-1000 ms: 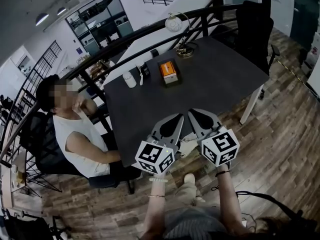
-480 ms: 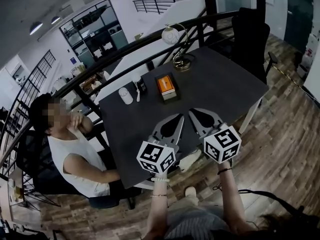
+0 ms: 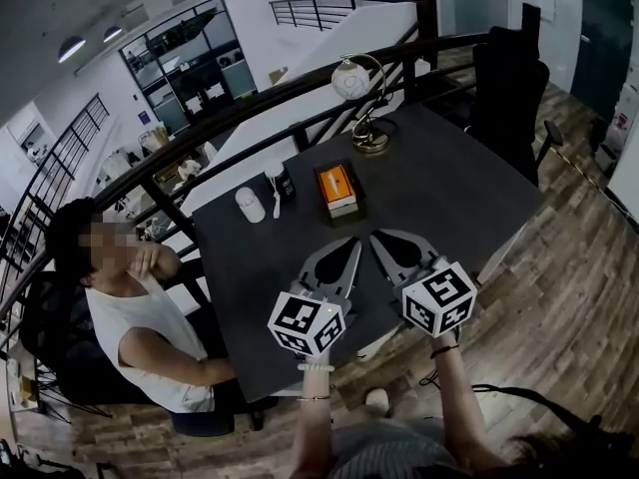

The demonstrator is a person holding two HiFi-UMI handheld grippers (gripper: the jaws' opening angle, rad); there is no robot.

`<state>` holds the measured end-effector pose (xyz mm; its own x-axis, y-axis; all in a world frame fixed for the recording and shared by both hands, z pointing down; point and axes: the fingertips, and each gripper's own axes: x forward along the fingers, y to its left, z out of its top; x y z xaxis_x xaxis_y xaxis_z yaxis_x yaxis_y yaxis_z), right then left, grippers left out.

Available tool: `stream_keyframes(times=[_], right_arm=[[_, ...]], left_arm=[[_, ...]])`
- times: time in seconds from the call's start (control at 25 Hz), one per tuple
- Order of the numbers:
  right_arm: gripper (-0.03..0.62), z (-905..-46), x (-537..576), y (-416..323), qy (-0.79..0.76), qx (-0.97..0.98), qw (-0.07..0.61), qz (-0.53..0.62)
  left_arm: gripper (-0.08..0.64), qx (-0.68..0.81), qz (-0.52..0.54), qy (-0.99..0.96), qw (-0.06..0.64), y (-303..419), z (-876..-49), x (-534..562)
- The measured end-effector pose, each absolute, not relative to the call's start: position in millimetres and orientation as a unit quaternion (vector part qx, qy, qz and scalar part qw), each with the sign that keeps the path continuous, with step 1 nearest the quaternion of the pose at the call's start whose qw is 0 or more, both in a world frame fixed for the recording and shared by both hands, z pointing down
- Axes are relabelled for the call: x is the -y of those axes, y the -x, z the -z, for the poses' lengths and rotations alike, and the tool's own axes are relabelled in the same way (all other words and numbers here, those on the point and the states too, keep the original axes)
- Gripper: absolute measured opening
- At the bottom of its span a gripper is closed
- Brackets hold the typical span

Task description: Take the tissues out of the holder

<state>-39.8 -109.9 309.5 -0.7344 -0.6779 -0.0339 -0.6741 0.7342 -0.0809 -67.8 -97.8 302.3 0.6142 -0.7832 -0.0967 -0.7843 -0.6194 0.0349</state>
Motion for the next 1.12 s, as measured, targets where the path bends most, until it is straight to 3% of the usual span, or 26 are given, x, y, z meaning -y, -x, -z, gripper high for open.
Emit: stream_keyframes(times=[0.76, 1.12], right_arm=[[0.014, -345.3, 216.5, 42.9, 0.268, -0.960, -0.018, 0.082], [0.015, -397.6, 229.8, 50.1, 0.264, -0.950, -0.044, 0.161]], left_arm=[[0.008, -0.503, -0.030, 0.863, -0.032, 61.5, -335.7, 198.6], [0.008, -0.552, 0.003, 0.828, -0.102, 76.8, -386.9, 191.3]])
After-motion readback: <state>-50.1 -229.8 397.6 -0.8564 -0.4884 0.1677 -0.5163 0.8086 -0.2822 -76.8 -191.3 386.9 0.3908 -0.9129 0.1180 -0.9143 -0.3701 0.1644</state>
